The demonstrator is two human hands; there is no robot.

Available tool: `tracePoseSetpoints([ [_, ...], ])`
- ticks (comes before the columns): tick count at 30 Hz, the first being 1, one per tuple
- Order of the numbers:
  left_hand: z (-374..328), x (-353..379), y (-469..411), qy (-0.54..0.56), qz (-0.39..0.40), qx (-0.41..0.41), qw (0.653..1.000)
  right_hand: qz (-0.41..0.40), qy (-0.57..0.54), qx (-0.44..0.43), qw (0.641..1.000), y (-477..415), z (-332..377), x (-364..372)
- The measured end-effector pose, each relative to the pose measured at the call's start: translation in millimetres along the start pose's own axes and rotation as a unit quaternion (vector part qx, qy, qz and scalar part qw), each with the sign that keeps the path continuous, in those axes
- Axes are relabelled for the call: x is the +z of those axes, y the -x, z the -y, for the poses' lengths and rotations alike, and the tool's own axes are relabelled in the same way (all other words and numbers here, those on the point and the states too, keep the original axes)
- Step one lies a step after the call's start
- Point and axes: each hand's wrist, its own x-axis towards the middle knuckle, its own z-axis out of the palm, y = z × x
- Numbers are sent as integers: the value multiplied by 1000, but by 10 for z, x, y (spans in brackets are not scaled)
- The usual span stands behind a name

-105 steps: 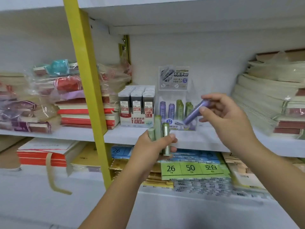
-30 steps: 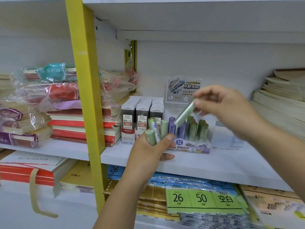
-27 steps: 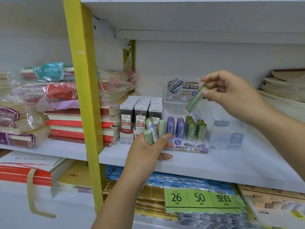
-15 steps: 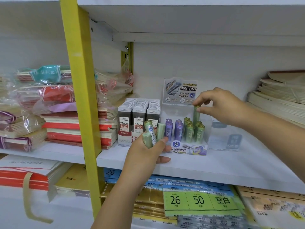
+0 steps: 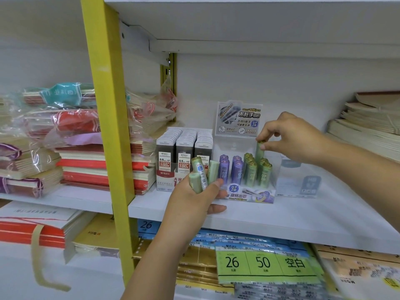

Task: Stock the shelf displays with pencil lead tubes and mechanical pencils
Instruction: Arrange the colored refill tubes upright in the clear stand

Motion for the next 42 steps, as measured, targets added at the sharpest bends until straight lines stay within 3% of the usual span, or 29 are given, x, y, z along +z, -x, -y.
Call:
tracePoseSetpoints([
  [12, 13, -10, -7, 6, 0, 7, 1000, 25, -23, -17, 999, 19, 46, -93],
  [24, 22, -60, -2, 12, 37, 4, 999, 90, 119, -70, 986, 19, -10, 23],
  [26, 18, -75, 13, 7, 43, 1, 999, 71, 137, -84, 985, 60, 25, 22],
  [29, 5, -86, 24, 9, 62, 2, 998, -21, -17, -79, 997, 225, 225, 2],
  [32, -42, -58, 41, 41, 85, 6, 995, 45, -245, -49, 967, 425, 563, 8],
  [34, -68, -20, 54, 51, 97, 9, 994, 90, -290, -49, 951, 499, 712, 71],
  [38, -62, 8, 69, 71, 108, 2, 992, 61, -357, -26, 932, 525, 751, 123],
  [42, -94, -51, 76, 86, 109, -15, 990, 73, -460, 10, 885, 543, 622, 99],
])
